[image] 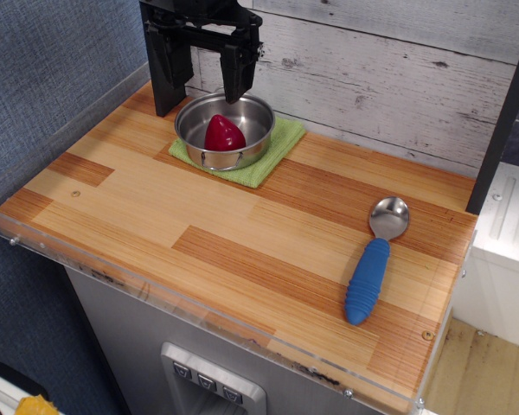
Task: Move the blue spoon to the opposite side of the bowl
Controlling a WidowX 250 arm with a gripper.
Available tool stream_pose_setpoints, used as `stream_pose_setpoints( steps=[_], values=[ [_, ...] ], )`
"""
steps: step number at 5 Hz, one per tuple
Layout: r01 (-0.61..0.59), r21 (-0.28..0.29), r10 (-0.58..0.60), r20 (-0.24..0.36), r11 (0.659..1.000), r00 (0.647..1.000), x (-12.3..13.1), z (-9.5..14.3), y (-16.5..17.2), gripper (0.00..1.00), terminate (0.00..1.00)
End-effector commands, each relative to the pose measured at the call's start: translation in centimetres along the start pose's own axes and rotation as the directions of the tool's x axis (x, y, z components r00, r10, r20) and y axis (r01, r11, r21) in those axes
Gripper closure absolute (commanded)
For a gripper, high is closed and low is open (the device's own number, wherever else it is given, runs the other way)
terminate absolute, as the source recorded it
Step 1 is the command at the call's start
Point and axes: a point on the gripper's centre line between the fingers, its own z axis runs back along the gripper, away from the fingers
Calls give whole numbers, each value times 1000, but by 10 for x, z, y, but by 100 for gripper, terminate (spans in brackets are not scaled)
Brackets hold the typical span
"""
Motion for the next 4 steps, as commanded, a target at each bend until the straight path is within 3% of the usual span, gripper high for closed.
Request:
stream_pose_setpoints(
  steps=[1,3,4],
  values=[
    [0,0,0,0,1000,1000,0,0,0,0,0],
    [164,-13,-163,41,986,986,9,-9,-99,0,0],
    [193,41,-195,41,980,980,3,-15,-138,0,0]
  ],
)
